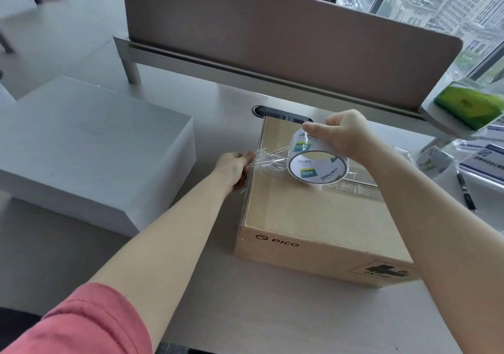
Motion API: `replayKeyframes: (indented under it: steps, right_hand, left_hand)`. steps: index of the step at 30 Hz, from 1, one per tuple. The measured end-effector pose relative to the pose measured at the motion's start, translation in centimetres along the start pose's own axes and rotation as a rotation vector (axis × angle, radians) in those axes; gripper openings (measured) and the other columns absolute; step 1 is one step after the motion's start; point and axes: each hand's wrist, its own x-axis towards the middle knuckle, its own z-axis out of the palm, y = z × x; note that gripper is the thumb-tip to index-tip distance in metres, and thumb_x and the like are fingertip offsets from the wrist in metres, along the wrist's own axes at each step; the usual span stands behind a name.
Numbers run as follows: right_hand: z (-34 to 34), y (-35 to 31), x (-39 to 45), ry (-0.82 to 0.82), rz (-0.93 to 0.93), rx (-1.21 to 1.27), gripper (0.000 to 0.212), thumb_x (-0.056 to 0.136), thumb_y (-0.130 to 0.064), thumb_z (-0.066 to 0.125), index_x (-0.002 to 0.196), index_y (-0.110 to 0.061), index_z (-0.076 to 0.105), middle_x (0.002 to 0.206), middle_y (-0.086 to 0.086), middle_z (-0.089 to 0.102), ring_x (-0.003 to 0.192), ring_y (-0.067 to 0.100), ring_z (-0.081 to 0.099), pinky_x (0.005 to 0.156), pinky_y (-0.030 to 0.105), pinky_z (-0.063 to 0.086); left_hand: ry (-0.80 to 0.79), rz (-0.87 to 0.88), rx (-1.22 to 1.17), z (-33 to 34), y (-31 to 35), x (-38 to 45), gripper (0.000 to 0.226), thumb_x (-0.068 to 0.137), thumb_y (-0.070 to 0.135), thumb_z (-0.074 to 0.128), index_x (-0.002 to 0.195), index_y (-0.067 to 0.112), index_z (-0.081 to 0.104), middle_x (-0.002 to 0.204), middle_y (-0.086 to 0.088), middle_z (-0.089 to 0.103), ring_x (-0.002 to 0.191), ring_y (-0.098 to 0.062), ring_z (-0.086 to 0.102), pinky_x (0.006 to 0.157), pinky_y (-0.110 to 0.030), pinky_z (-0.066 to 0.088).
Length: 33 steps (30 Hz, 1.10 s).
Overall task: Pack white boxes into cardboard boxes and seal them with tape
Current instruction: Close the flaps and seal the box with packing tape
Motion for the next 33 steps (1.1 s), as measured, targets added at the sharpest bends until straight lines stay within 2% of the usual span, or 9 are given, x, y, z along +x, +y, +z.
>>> replayKeyframes:
  steps: [4,8,10,14,20,23,25,27,33]
  right_hand:
    - [0.4,0.2,0.0,0.017,-0.018,0.022,0.054,0.082,-0.036,0.065,0.045,-0.013,0.034,0.048,0.003,0.032,0.046,0.017,0.029,0.047,0.026,0.024]
    - [0.7,0.2,0.2,0.029,-0.015,0.051,0.049,0.081,-0.036,0.065,0.047,-0.012,0.04,0.05,0.004,0.037,0.048,0.016,0.033,0.048,0.026,0.027]
    - [0.8,0.2,0.2,0.028,-0.023,0.075,0.046,0.081,-0.036,0.066,0.049,-0.012,0.042,0.051,0.004,0.039,0.048,0.017,0.035,0.049,0.026,0.029]
    - [1.0,0.6,-0.1,0.069,-0.033,0.124,0.047,0.082,-0.035,0.066,0.048,-0.014,0.04,0.05,0.001,0.037,0.047,0.014,0.034,0.047,0.024,0.028]
    - [1.2,1.0,-0.4,0.135,-0.049,0.26,0.043,0.087,-0.026,0.06,0.051,-0.017,0.038,0.053,-0.002,0.037,0.05,0.01,0.033,0.048,0.022,0.027]
    - [1.3,1.6,-0.7,0.126,-0.021,0.389,0.039,0.088,-0.025,0.058,0.055,-0.017,0.04,0.056,-0.003,0.039,0.05,0.008,0.037,0.047,0.021,0.03]
    - [1.3,2.2,-1.0,0.079,0.015,0.504,0.038,0.086,-0.029,0.059,0.056,-0.017,0.04,0.056,-0.002,0.04,0.041,0.004,0.038,0.041,0.016,0.03]
    - [1.3,3.0,-1.1,0.035,0.051,0.623,0.03,0.087,-0.031,0.057,0.062,-0.016,0.049,0.059,0.001,0.046,0.035,0.001,0.041,0.038,0.012,0.032]
    - [1.3,4.1,-1.2,-0.004,0.078,0.696,0.031,0.088,-0.03,0.058,0.067,-0.008,0.061,0.048,-0.003,0.054,0.037,0.004,0.048,0.043,0.014,0.039]
  left_hand:
    - [0.046,0.095,0.114,0.2,-0.7,0.6,0.043,0.096,0.026,0.047,0.058,0.013,0.033,0.054,-0.004,0.033,0.038,-0.012,0.034,0.038,-0.012,0.027]
    - [0.093,0.106,0.199,0.6,-0.8,0.4,0.04,0.094,0.035,0.048,0.063,0.009,0.046,0.064,-0.01,0.047,0.072,-0.025,0.047,0.072,-0.029,0.037]
    - [0.054,-0.029,0.166,0.5,-1.6,0.4,0.049,0.089,0.052,0.047,0.093,0.005,0.061,0.093,-0.016,0.061,0.095,-0.03,0.056,0.086,-0.034,0.041]
    - [-0.087,-0.253,-0.076,1.0,-2.9,1.1,0.049,0.065,0.073,0.058,0.07,0.024,0.055,0.079,-0.002,0.048,0.07,-0.018,0.044,0.07,-0.028,0.037]
    - [-0.041,-0.282,-0.004,0.8,-2.3,0.3,0.05,0.091,0.019,0.043,0.041,0.016,0.044,0.043,0.001,0.037,0.041,-0.015,0.032,0.049,-0.021,0.022]
    - [0.128,-0.172,0.172,0.2,-1.0,0.3,0.03,0.093,0.011,0.04,0.098,-0.008,0.063,0.075,-0.016,0.057,0.059,-0.024,0.045,0.054,-0.028,0.031]
    - [0.189,-0.039,0.14,0.8,0.5,0.2,0.043,0.098,0.02,0.037,0.131,-0.006,0.046,0.126,-0.021,0.056,0.104,-0.033,0.057,0.085,-0.036,0.045]
    - [0.112,0.059,0.141,2.0,1.6,-0.4,0.049,0.1,0.032,0.03,0.135,0.0,0.043,0.141,-0.015,0.046,0.129,-0.03,0.045,0.109,-0.038,0.034]
    - [0.037,0.048,0.125,3.6,1.4,-0.5,0.058,0.101,0.042,0.019,0.142,0.005,0.036,0.148,-0.009,0.038,0.137,-0.024,0.036,0.116,-0.033,0.025]
